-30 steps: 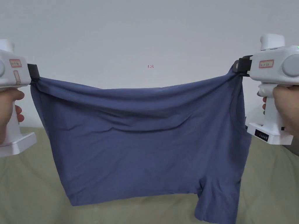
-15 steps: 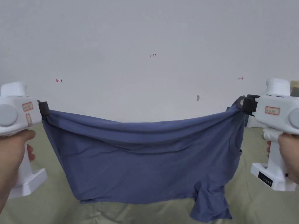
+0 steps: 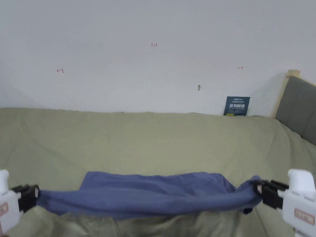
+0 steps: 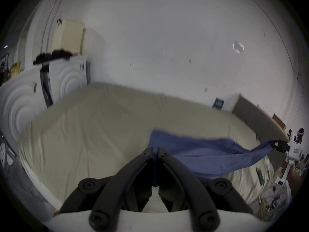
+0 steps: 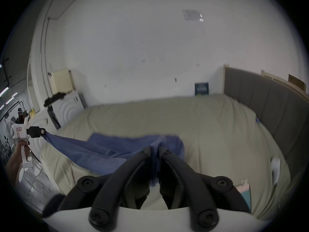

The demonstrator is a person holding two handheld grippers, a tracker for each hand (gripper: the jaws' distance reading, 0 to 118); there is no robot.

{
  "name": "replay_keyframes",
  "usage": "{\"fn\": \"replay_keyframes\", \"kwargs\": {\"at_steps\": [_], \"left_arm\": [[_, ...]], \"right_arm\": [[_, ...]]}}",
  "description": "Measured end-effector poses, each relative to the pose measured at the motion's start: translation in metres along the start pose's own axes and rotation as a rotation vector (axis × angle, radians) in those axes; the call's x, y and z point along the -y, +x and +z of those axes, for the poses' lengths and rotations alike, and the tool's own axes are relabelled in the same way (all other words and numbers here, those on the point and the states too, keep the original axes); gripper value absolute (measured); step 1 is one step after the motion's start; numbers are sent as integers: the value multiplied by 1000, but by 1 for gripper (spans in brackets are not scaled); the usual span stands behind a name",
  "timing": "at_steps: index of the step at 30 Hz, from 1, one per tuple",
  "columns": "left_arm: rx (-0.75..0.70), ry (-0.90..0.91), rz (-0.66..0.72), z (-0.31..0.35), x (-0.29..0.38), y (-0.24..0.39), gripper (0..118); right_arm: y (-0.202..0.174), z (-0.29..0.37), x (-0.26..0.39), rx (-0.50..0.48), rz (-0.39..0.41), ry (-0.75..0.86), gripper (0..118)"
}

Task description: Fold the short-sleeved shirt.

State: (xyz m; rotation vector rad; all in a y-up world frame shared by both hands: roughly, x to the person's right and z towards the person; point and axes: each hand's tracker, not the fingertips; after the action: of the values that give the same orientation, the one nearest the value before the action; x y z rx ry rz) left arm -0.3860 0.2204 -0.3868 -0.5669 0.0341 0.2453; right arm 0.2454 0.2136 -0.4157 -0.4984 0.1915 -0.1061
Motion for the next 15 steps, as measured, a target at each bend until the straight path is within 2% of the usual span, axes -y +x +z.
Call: {"fn": "replay_keyframes", "kwargs": {"at_steps": [2, 5, 7, 8, 9, 10, 11, 12, 13, 14, 15], "left_arm": [[-24, -78, 6, 3, 54, -7, 0], [-47, -198, 25, -3, 114, -15, 0], [-87, -231, 24, -16, 130, -16, 0], [-85, -237, 19, -19, 135, -18, 0], [-94, -236, 24, -21, 136, -19, 1], [-91, -231, 28, -20, 136, -21, 1], [-80, -206, 37, -12, 131, -16, 4], [-50, -169, 34, -8, 129, -15, 15], [-40, -144, 11, -2, 126, -12, 26], [-49, -108, -25, 8, 123, -7, 34], [-75, -55, -58, 16, 120, -6, 34]], "right_arm": [[2, 4, 52, 25, -3, -90, 10], [0, 10, 114, 75, -61, -177, 10], [2, 6, 139, 114, -74, -219, 10], [20, -11, 161, 128, -80, -218, 10], [22, -12, 165, 129, -87, -217, 13], [24, -11, 167, 130, -90, -211, 29], [26, -10, 168, 130, -102, -198, 62], [21, 2, 154, 132, -96, -192, 108], [22, 5, 151, 136, -94, -189, 117], [22, 10, 147, 135, -94, -177, 118], [18, 23, 142, 126, -94, -104, 118]]}}
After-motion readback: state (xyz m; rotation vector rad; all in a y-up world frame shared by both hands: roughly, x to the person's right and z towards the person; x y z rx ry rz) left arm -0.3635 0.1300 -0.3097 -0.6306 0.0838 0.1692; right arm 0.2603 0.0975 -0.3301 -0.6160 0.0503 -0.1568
